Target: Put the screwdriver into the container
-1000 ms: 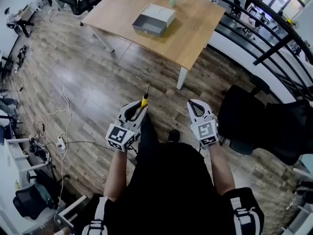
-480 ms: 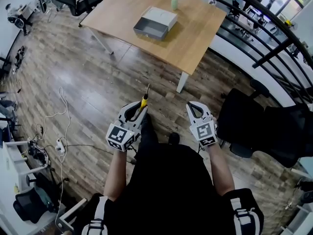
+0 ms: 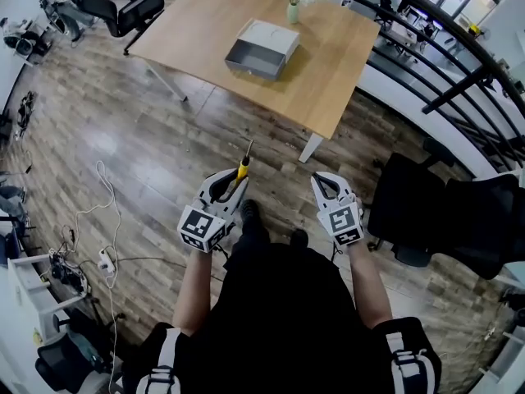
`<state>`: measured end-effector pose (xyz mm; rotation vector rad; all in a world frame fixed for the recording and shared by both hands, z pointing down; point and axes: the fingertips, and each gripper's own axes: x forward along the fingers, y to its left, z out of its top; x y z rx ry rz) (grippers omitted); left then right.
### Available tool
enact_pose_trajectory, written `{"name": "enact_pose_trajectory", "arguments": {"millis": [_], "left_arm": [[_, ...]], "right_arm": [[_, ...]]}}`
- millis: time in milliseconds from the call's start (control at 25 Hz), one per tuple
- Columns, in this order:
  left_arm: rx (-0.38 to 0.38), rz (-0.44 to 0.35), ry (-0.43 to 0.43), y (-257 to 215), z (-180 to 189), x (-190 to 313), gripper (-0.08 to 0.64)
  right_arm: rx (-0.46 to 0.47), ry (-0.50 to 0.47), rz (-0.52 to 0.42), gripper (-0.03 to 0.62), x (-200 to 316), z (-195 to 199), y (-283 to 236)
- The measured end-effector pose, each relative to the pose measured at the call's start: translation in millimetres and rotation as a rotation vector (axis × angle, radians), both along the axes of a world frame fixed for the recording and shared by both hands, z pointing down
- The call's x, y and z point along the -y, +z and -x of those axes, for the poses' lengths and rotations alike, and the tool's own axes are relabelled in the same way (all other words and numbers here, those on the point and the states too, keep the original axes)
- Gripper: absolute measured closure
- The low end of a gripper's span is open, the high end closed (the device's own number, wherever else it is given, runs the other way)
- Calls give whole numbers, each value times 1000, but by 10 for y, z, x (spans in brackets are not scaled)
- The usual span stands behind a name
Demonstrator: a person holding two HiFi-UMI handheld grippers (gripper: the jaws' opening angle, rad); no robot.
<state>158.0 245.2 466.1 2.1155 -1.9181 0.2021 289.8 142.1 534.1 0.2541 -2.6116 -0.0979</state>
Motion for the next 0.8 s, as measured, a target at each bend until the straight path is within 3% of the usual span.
{"name": "enact_pose_trajectory", "arguments": {"millis": [520,800], "left_arm": [[7,-1,22,53,1063,2,468],[21,-12,61,22,1502,53,468]], "right_arm": [[-11,0,-28,566,10,1070,-65],[-21,24,-36,566,0,1461,-49]]}}
